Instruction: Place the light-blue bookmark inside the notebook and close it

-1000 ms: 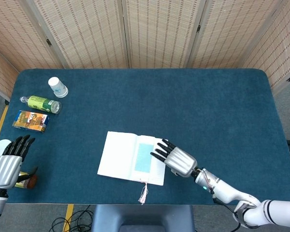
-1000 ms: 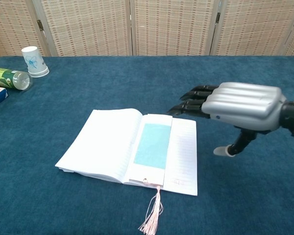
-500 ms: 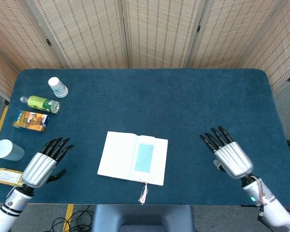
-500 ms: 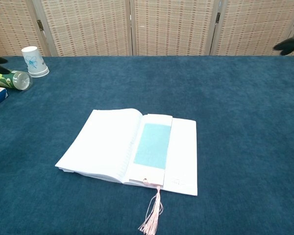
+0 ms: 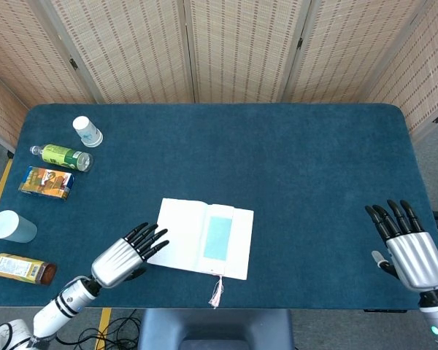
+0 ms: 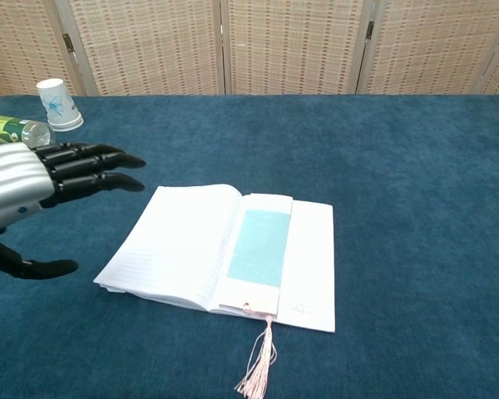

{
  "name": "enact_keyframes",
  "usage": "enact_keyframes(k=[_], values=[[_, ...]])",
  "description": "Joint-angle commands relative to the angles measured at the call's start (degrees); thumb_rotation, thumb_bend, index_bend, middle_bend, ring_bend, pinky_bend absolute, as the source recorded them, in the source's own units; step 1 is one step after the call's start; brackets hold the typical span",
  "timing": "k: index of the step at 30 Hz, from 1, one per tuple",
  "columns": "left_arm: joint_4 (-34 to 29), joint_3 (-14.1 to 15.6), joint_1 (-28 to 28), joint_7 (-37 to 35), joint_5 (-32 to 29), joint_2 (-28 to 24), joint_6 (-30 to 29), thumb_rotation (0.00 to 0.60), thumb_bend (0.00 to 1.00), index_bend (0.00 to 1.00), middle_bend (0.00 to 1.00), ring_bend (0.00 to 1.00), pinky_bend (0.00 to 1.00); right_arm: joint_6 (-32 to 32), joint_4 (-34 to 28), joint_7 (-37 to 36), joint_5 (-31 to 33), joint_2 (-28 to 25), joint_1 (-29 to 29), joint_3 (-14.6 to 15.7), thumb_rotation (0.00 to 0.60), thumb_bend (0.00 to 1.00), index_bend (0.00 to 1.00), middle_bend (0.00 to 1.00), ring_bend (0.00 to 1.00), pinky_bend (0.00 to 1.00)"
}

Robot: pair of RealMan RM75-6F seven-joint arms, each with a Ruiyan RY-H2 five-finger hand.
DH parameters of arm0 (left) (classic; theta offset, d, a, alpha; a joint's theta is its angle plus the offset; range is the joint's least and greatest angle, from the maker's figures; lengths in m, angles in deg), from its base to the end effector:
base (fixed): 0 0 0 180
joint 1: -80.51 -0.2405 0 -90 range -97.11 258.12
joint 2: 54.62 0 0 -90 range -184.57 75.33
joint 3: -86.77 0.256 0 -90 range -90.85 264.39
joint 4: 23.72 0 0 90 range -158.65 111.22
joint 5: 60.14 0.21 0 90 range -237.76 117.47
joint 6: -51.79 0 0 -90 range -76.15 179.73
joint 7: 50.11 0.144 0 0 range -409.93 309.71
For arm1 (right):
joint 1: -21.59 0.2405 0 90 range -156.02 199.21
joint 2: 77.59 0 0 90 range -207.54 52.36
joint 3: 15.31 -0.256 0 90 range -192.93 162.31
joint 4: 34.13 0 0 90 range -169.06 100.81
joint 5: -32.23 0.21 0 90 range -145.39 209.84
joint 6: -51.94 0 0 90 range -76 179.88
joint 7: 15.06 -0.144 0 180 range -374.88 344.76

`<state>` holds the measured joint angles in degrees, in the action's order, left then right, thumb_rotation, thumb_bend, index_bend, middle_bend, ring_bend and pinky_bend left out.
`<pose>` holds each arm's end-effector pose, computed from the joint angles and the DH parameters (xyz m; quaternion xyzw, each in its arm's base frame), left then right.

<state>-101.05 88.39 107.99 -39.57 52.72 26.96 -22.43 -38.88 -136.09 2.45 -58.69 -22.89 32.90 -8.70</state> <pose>-0.2045 0.2421 0.0227 -0.8327 -0.1142 -0.4213 0.3407 -0.2687 -0.1758 0.1842 0.6919 -0.2548 0.3262 0.5916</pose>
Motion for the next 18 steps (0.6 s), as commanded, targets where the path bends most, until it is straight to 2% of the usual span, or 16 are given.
enact_keyframes(k=[1, 8, 18], values=[[4.78, -0.05, 2.41, 0.59, 0.64, 3.59, 1.73, 0.600, 0.27, 0.15, 0.06, 0.05, 0.16, -0.44, 0.58, -0.62, -0.22, 0.16, -0.93, -0.50, 0.600, 0.18, 0.01, 0.15, 0.02, 0.03], [11.91, 0.40, 3.67, 0.71, -1.40, 7.22, 3.38, 0.600, 0.27, 0.13, 0.06, 0.05, 0.16, 0.29, 1.27, -1.67, -0.49, 0.47, -2.08, -1.51, 0.600, 0.18, 0.01, 0.15, 0.02, 0.03], [16.35, 2.14, 3.72, -0.19, -3.74, 9.62, 3.61, 0.600, 0.27, 0.11, 0.06, 0.05, 0.16, 1.71, 1.80, -2.27, -1.21, 1.17, -2.68, -3.03, 0.600, 0.18, 0.01, 0.15, 0.02, 0.03]])
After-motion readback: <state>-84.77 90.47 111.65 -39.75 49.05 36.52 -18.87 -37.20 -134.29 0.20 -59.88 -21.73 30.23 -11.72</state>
